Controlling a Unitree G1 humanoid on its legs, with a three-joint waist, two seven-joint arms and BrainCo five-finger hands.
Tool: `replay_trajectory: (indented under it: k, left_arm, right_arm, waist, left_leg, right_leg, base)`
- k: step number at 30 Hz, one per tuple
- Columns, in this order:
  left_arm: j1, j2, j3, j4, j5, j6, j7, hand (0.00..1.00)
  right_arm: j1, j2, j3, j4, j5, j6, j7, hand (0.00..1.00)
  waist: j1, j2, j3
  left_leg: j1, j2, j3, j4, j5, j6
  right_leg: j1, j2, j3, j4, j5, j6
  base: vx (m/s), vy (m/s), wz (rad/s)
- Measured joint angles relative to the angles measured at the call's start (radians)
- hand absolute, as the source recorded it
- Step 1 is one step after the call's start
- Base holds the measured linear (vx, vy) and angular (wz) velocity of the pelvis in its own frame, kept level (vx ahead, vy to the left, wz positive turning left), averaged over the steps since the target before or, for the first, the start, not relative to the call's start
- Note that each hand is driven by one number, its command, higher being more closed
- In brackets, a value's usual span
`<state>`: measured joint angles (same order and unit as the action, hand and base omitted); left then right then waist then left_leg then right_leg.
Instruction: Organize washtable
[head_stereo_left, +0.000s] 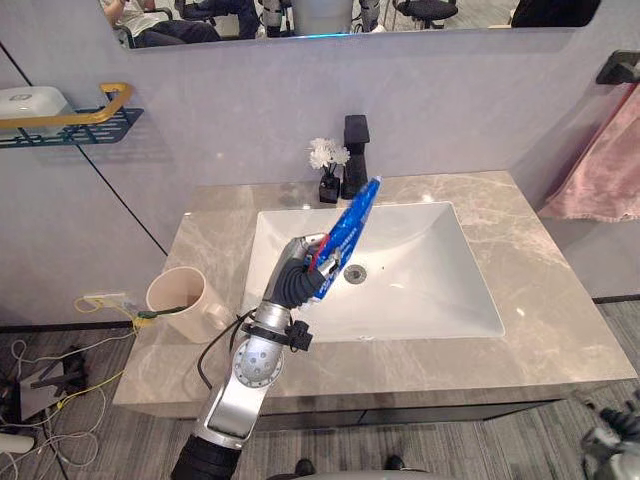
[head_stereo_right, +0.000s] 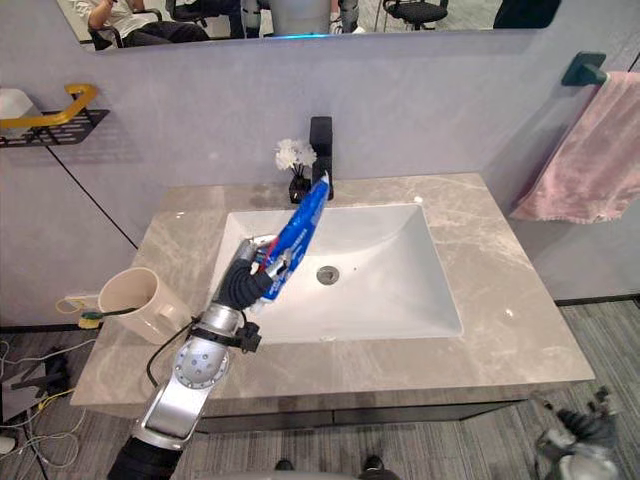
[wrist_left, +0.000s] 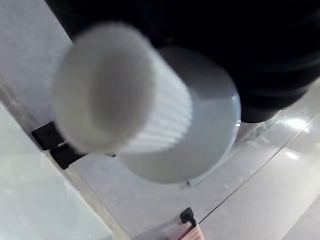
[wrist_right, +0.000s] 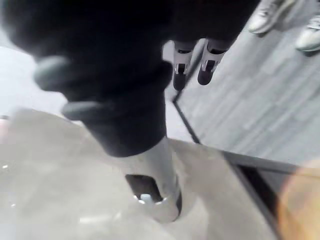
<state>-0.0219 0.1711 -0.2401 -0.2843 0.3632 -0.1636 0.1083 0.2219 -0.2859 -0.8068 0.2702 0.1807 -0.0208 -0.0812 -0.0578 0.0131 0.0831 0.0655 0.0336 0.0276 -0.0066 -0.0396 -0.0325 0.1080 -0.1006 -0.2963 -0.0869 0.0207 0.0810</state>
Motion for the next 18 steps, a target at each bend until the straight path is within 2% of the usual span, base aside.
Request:
replay_trajectory:
  k: [4,7,9,13,15,18]
  left_arm:
    - [-0.002,-0.003,0.017,-0.002,0.0,0.001,-0.008,1.0]
    - [-0.006,0.0,0.018,-0.002,0.001,0.001,-0.02,1.0]
    - [-0.009,-0.001,0.018,-0.002,0.001,0.001,-0.021,1.0]
    - [-0.011,0.007,0.031,-0.003,0.0,0.001,-0.021,1.0]
    - [-0.011,0.012,0.034,-0.009,0.0,0.001,-0.021,1.0]
    - [-0.019,0.012,0.029,-0.046,-0.009,0.0,-0.021,1.0]
  right_arm:
    - [0.01,-0.031,-0.112,-0.242,0.026,-0.011,-0.001,0.0]
    - [0.001,-0.055,-0.139,-0.347,0.034,-0.041,-0.001,0.0]
    - [-0.001,-0.056,-0.134,-0.393,0.045,-0.057,0.001,0.0]
    - [-0.065,-0.06,-0.055,-0.476,0.076,-0.099,0.024,0.0]
    - [-0.092,-0.077,0.023,-0.496,0.11,-0.127,0.039,0.0]
    - [-0.159,-0.113,0.177,-0.532,0.176,-0.141,0.071,0.0]
  waist:
    - [-0.025,-0.001,-0.018]
    - [-0.04,-0.007,-0.023]
    - [-0.039,-0.011,-0.028]
    - [-0.038,-0.012,-0.032]
    - [-0.034,-0.01,-0.034]
    - [-0.024,-0.005,-0.037]
  left_leg:
    - [-0.003,0.0,0.001,0.013,-0.01,-0.001]
    - [-0.004,0.002,0.002,0.013,-0.01,-0.002]
    - [-0.003,0.004,0.007,0.015,-0.013,-0.004]
    - [0.002,0.006,0.03,0.031,-0.03,-0.002]
    - [0.001,0.006,0.032,0.046,-0.04,-0.002]
    - [-0.003,0.005,0.032,0.047,-0.042,-0.001]
  right_leg:
    - [-0.005,0.0,0.002,0.0,-0.001,0.001]
    - [-0.007,0.003,0.004,0.0,-0.001,0.001]
    - [-0.009,0.01,0.012,0.001,-0.001,0.001]
    - [-0.01,0.011,0.035,0.003,-0.001,0.001]
    - [-0.01,0.011,0.045,0.004,-0.001,0.001]
    - [-0.008,0.009,0.046,0.006,-0.001,0.001]
  base:
    - [-0.01,0.002,-0.02]
    - [0.0,-0.003,-0.03]
    - [0.0,-0.011,-0.12]
    - [0.0,0.015,-0.16]
    - [0.01,0.023,-0.12]
    - [0.02,0.013,-0.02]
